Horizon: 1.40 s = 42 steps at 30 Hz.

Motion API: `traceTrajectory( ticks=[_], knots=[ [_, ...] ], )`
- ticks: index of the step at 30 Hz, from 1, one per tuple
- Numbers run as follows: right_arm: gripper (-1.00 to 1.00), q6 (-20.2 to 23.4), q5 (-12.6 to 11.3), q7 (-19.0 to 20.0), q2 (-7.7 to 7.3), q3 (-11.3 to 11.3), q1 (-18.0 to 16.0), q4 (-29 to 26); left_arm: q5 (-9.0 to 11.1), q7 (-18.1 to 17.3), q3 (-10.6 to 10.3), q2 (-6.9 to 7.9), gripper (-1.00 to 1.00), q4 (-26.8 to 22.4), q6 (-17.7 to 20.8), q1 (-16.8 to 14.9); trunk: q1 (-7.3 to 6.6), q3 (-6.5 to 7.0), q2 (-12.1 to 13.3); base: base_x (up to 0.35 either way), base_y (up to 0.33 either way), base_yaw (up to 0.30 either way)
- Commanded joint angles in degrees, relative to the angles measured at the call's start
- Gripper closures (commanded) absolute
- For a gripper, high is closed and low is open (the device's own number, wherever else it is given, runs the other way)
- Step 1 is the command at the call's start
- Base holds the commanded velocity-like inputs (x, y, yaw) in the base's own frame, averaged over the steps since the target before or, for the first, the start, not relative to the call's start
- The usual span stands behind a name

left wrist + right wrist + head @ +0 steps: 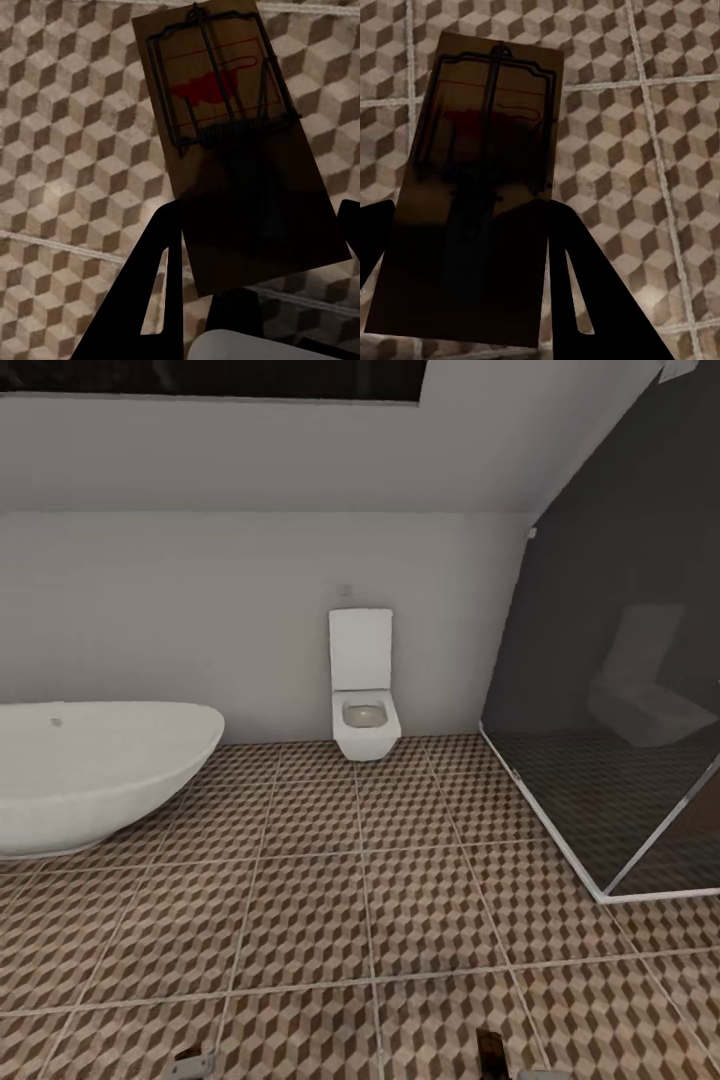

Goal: Take the four mousetraps from the cabinet in the bathroom and place them on the bathroom floor. Make sure all four end up on the same floor surface, and ensure that at least two of them are either under or directly next to the same bathroom sink.

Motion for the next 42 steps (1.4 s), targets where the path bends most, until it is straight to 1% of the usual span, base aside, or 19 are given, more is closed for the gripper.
traceTrajectory(
  ticks=[1,13,42],
  knots=[
    [1.00,-0.2,-0.4,0.1,-0.01,0.1,0.0,0.0,0.4,0.0,-0.5,-0.03,1.00,0.2,-0.3,-0.1,0.00,0.02,0.0,0.000,0.000,0.195],
    [1.00,-1.7,-0.4,0.1,0.00,0.1,-0.1,0.0,0.4,0.0,-0.5,-0.03,1.00,0.2,-0.3,-0.1,0.00,0.80,0.0,0.000,0.000,0.194],
    [1.00,-1.7,-0.4,0.1,0.00,0.1,0.0,0.0,0.4,0.0,-0.5,-0.03,1.00,0.2,-0.3,-0.1,0.00,2.53,0.0,0.000,0.000,0.219]
  ],
)
